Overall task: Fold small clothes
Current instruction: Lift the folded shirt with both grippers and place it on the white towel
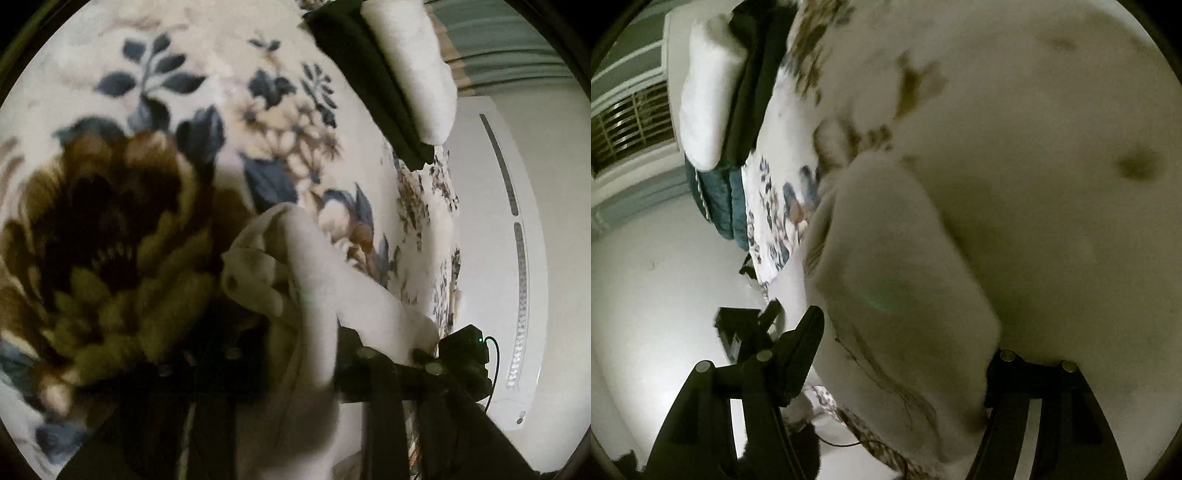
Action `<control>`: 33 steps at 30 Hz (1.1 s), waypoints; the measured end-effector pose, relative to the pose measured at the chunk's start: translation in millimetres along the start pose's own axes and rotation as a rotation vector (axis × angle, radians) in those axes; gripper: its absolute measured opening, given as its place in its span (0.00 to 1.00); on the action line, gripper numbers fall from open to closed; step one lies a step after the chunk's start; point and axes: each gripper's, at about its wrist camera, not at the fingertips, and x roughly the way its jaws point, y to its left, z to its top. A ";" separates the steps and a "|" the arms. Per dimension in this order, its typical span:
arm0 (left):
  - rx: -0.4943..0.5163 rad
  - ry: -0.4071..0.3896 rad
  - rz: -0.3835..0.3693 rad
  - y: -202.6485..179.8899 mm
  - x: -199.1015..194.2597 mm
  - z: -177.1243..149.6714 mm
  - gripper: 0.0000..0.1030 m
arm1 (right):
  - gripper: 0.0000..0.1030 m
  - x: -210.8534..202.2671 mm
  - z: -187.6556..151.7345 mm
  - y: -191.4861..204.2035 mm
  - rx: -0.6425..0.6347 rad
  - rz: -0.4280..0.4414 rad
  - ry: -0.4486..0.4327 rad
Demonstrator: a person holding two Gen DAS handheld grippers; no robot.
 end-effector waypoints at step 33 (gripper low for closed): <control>0.252 -0.182 0.187 -146.7 -67.3 237.8 0.27 | 0.17 -34.7 160.5 374.5 -0.344 -0.108 -0.111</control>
